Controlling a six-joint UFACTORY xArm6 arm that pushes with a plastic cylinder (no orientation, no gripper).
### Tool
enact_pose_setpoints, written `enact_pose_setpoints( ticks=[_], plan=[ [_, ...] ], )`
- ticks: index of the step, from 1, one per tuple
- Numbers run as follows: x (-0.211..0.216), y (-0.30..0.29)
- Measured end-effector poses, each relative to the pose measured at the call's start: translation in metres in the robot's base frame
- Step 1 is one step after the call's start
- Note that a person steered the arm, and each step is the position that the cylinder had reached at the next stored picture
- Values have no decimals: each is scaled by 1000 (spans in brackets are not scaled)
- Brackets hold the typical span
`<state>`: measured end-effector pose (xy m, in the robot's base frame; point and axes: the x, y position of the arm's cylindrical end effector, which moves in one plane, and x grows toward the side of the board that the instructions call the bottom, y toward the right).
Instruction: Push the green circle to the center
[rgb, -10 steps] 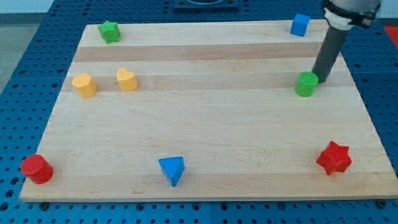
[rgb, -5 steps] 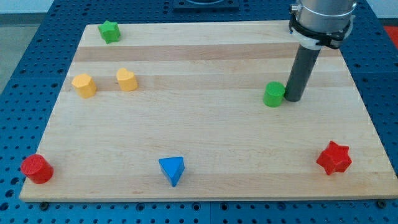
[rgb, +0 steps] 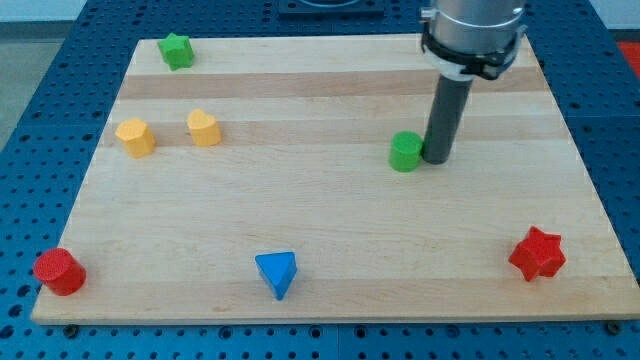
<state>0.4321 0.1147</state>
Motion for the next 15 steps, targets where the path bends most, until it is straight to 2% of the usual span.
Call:
enact_pose_setpoints(
  ticks=[5, 9, 10, 15],
  plan=[
    [12, -40],
    [11, -50],
    [11, -71],
    [11, -86]
  ],
)
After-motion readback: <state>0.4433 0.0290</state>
